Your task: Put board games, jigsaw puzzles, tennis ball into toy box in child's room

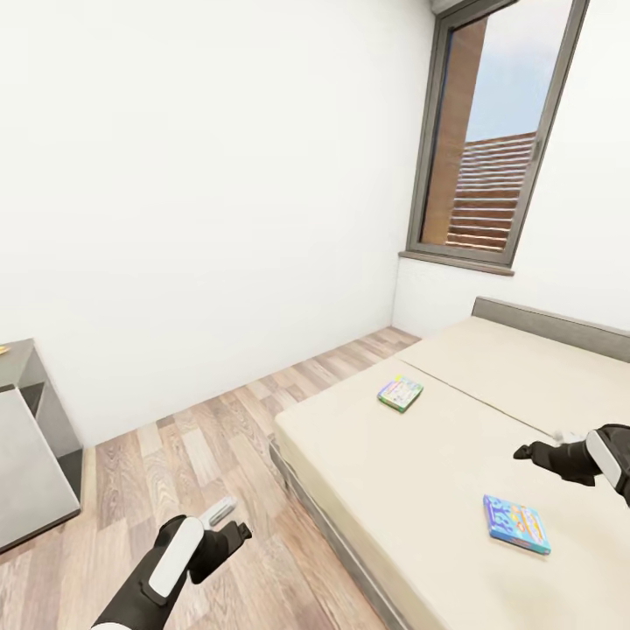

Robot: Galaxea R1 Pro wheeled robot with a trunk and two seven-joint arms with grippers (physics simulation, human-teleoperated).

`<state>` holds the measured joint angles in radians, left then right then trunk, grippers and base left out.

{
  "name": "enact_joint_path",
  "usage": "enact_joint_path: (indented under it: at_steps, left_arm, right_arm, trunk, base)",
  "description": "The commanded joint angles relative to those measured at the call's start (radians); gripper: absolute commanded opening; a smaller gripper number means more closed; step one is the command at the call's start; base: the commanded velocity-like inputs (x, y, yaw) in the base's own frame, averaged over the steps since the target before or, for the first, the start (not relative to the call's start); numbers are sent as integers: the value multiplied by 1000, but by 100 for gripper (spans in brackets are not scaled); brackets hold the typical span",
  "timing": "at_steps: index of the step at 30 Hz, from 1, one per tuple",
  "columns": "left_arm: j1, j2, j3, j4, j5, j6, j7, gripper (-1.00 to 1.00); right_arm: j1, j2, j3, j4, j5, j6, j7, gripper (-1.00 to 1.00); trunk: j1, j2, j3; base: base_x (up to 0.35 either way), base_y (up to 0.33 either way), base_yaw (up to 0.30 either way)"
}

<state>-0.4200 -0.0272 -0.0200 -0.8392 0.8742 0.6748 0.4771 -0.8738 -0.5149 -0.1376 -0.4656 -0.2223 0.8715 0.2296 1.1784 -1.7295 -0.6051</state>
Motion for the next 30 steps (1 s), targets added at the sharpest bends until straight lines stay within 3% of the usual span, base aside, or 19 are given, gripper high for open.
enact_joint_path:
  at_steps: [1,3,26,30]
  left_arm:
    - [5,6,-2,-7,11,1,10,100]
    - [13,8,-2,-14,11,1,10,100]
    - [13,8,-2,-14,11,1,10,100]
    - [19,3,0,-16,13,2,8,100]
  right_arm:
    - [0,-6,-10,0,11,10,1,100]
    - [0,-17,-22,0,24,21,3,100]
    - [0,-17,-27,0,27,30,3,100]
    - [21,-10,-13,-10,8,29,10,100]
  trunk:
    - [0,-1,-1]
    - [0,-1,-1]
    - [0,-1,-1]
    - [0,-1,-1]
  base:
    - [0,0,0]
    - [0,0,0]
    - [0,0,0]
    - [0,0,0]
